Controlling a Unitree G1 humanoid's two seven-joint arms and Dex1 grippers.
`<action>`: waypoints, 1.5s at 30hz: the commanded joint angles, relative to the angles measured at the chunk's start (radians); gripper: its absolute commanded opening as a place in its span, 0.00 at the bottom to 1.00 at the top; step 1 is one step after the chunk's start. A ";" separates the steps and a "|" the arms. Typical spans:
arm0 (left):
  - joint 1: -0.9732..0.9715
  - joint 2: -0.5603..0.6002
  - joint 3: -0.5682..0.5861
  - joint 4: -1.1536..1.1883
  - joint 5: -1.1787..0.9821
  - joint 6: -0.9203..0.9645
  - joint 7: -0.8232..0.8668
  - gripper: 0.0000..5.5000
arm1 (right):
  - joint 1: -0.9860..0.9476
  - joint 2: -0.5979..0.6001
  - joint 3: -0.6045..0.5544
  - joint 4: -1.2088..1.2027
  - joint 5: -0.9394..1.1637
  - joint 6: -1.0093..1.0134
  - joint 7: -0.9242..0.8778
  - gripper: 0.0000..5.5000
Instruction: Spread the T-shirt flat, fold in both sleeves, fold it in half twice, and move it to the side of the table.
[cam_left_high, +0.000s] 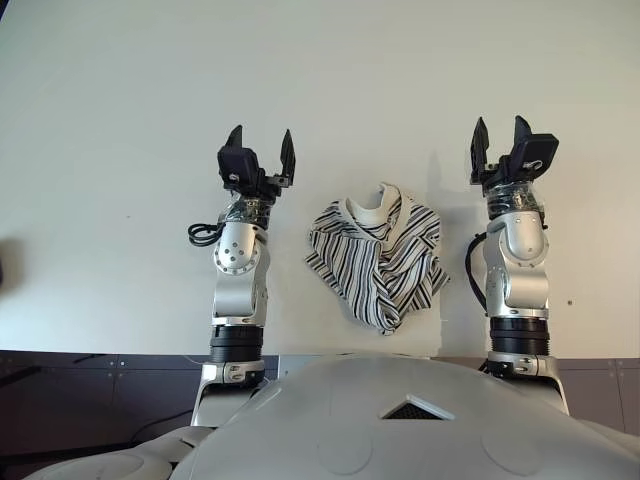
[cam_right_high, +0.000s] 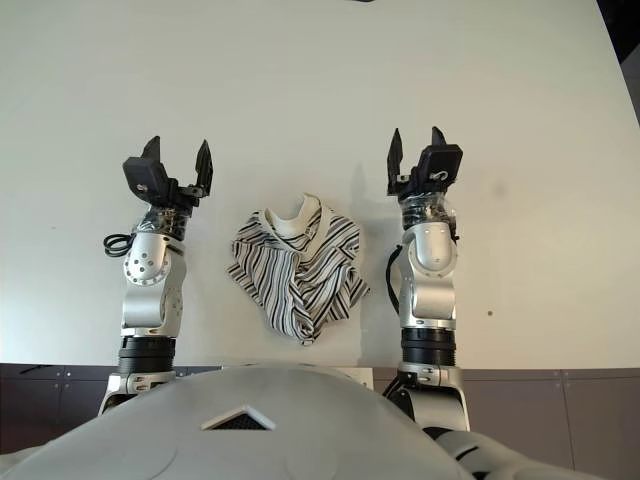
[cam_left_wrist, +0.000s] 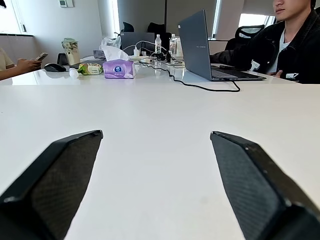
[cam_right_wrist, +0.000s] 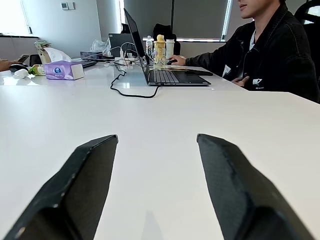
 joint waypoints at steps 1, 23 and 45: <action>0.001 -0.006 0.000 0.014 0.017 -0.009 0.021 0.73 | 0.017 0.018 0.022 0.009 -0.009 -0.006 -0.005 0.53; 0.031 -0.028 -0.012 -0.001 0.035 -0.038 0.037 0.73 | 0.016 0.010 0.024 0.028 -0.046 -0.027 -0.038 0.53; 0.018 0.017 -0.043 -0.010 0.080 -0.010 0.008 0.73 | 0.016 -0.002 0.039 0.009 -0.043 -0.003 -0.014 0.53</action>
